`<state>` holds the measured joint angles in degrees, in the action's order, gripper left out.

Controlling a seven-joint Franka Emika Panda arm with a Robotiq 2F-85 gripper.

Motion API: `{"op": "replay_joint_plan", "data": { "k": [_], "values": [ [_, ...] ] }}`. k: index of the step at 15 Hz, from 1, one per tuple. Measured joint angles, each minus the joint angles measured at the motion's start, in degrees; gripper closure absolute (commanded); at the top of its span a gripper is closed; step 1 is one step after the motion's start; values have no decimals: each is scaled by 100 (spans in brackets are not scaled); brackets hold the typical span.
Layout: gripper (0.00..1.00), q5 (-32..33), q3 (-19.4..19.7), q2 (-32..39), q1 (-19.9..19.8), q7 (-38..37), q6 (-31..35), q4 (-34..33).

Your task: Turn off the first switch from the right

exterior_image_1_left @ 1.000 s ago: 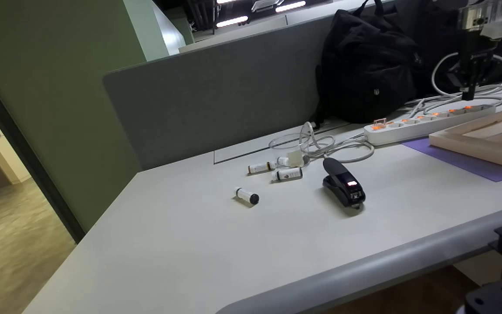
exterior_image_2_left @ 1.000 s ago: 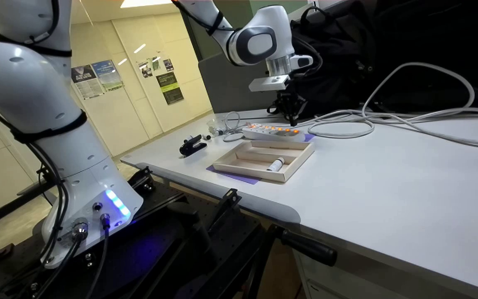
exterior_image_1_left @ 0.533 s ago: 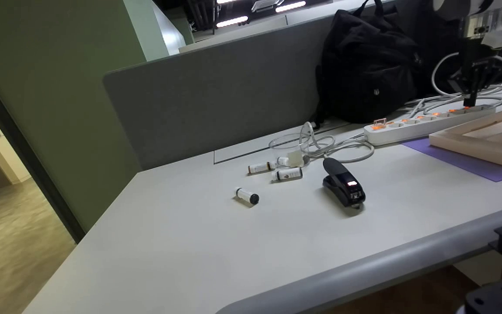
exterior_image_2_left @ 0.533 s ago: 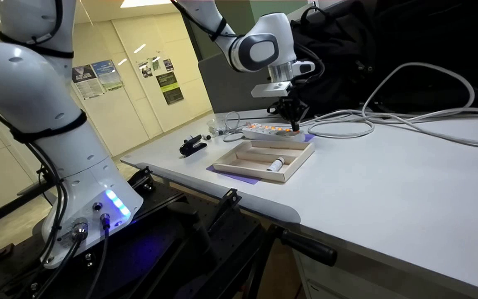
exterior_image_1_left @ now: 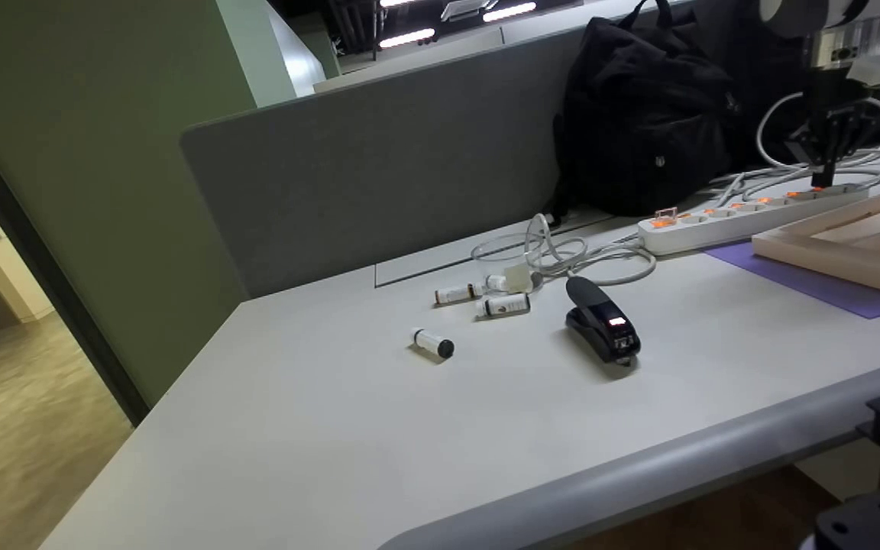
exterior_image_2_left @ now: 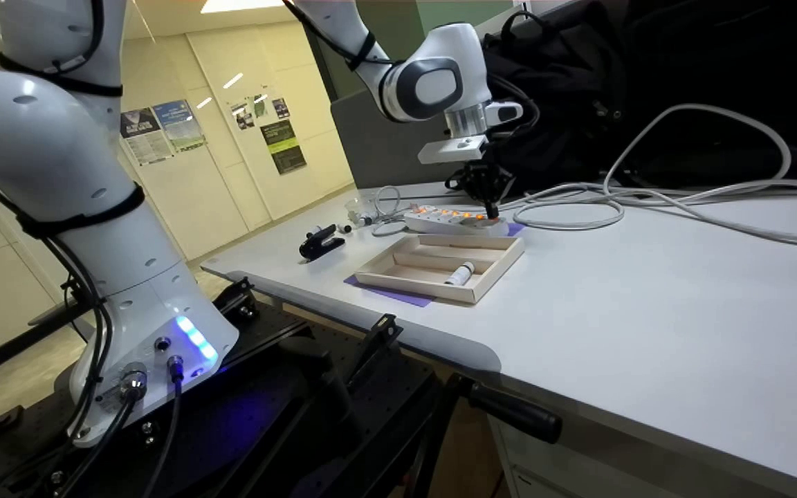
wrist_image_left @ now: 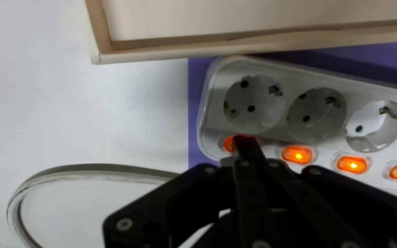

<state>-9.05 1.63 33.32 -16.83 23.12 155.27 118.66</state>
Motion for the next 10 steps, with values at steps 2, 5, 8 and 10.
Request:
{"op": "replay_joint_plan", "data": {
  "k": [2,5,8,10],
  "values": [
    [100,216,-62,-55,-1,210,325,179],
    [100,609,-237,-107,19,430,1026,521],
    [100,1014,-308,-220,22,486,1427,780],
    [100,1039,-522,-511,-59,510,1371,794]
  ]
}}
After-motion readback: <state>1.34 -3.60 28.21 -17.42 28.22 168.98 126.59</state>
